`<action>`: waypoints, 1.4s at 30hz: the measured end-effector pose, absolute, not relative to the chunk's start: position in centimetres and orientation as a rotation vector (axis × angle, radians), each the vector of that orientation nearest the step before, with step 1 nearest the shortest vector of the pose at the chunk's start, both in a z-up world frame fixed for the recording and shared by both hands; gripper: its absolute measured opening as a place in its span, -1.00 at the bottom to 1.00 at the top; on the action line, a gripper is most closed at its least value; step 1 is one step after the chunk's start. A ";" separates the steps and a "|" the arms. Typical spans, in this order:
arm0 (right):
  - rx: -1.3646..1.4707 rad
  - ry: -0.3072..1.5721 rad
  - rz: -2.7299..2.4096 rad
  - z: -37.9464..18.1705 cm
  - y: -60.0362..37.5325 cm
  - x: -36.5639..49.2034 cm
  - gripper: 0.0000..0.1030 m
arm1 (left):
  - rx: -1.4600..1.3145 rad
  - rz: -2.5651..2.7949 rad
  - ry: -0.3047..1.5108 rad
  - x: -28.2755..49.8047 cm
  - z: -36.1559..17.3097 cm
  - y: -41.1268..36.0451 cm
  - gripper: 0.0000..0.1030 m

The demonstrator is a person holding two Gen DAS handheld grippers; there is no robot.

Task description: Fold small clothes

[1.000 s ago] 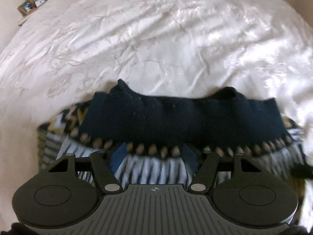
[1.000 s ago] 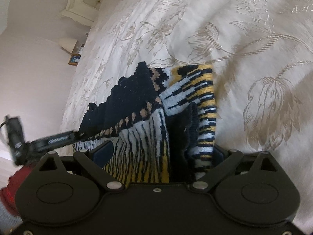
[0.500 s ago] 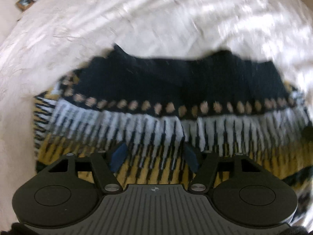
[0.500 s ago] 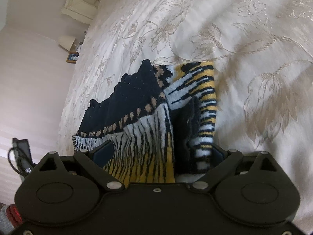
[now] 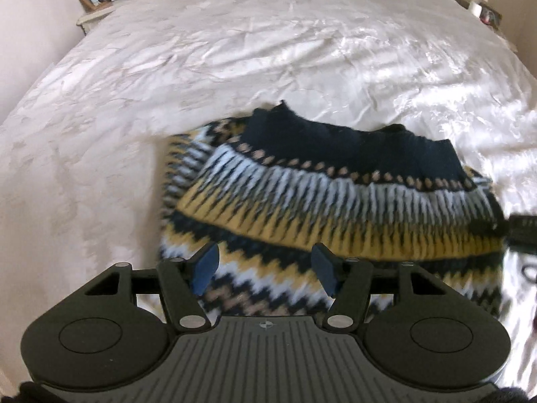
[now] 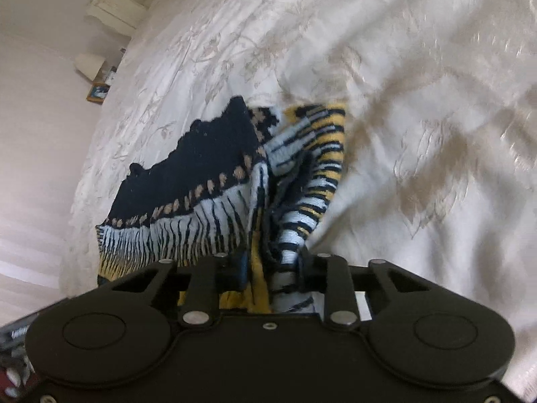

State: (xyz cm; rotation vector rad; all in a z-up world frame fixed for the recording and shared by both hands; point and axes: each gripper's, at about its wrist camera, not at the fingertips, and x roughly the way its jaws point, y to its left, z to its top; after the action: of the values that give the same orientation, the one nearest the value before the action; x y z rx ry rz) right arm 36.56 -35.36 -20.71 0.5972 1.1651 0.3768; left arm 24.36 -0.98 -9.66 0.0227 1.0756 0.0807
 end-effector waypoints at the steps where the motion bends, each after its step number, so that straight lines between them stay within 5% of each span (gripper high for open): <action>1: 0.575 1.155 0.368 -20.0 -34.9 36.5 -0.36 | 0.022 0.077 1.075 23.9 -9.6 -0.5 0.16; 17: 0.511 1.041 0.433 -9.1 -22.1 37.7 -0.42 | -0.108 0.028 1.034 20.6 -9.1 8.3 0.16; 21: 0.560 1.054 0.466 -9.7 -17.2 38.3 -0.52 | -0.119 0.030 1.036 20.2 -9.3 10.8 0.16; 23: 0.573 1.062 0.489 -10.2 -14.8 38.5 -0.82 | -0.127 0.036 1.045 20.0 -9.6 12.0 0.15; 26: 0.586 1.075 0.528 -11.0 -10.9 38.9 -0.87 | -0.139 0.047 1.060 19.8 -10.1 13.9 0.15; 32: 0.370 1.049 0.456 -11.2 -6.1 38.7 -0.67 | -0.197 0.028 1.064 19.9 -10.3 16.6 0.15; 37: 0.170 1.002 0.418 -10.2 -6.7 36.8 0.16 | -0.332 -0.121 1.026 21.9 -10.4 16.2 0.15; 42: 0.099 1.000 0.367 -10.2 -9.3 36.2 0.17 | -0.364 -0.286 1.000 24.2 -10.6 12.1 0.16</action>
State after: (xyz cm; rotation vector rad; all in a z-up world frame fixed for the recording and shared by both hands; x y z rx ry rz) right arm 36.23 -9.27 -10.16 0.0994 0.9998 0.3673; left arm 24.25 12.12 -10.63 -0.3641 0.9999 -0.2856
